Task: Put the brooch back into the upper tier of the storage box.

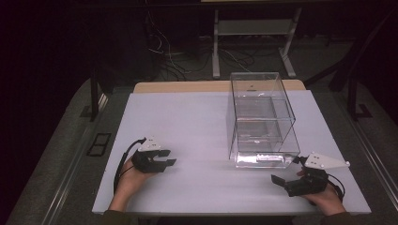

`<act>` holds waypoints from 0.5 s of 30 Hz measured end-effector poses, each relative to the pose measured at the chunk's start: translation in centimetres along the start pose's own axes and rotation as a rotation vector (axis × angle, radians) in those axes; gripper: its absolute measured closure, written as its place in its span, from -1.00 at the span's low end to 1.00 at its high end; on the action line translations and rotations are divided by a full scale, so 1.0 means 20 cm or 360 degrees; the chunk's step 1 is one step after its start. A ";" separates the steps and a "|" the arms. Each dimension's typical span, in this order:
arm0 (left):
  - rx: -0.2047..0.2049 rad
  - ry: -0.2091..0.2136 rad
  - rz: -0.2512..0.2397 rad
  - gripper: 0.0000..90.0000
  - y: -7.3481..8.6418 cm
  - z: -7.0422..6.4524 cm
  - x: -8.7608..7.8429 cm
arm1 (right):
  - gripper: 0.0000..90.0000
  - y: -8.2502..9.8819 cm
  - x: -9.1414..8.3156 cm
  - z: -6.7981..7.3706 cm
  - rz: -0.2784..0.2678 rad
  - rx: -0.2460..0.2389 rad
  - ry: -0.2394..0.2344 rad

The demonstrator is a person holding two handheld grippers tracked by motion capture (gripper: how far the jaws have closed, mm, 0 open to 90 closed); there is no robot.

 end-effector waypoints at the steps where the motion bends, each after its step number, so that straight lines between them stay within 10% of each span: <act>1: -0.0005 0.0001 0.0006 0.22 0.00 0.00 0.00 | -0.99 0.00 0.00 0.00 -0.0001 0.0000 0.0000; 15: 0.0021 0.0008 0.0094 0.38 0.03 0.00 0.04 | -0.99 0.00 0.00 0.00 0.0003 0.0001 0.0000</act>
Point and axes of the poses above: each handheld gripper's, and its own axes: x roughly forward along the jaws, y roughly out of its underside, z roughly to its left, the point moved 7 cm from there along x, roughly forward along the jaws, and after that the axes turned 12 degrees about -y, right-handed, at the moved point
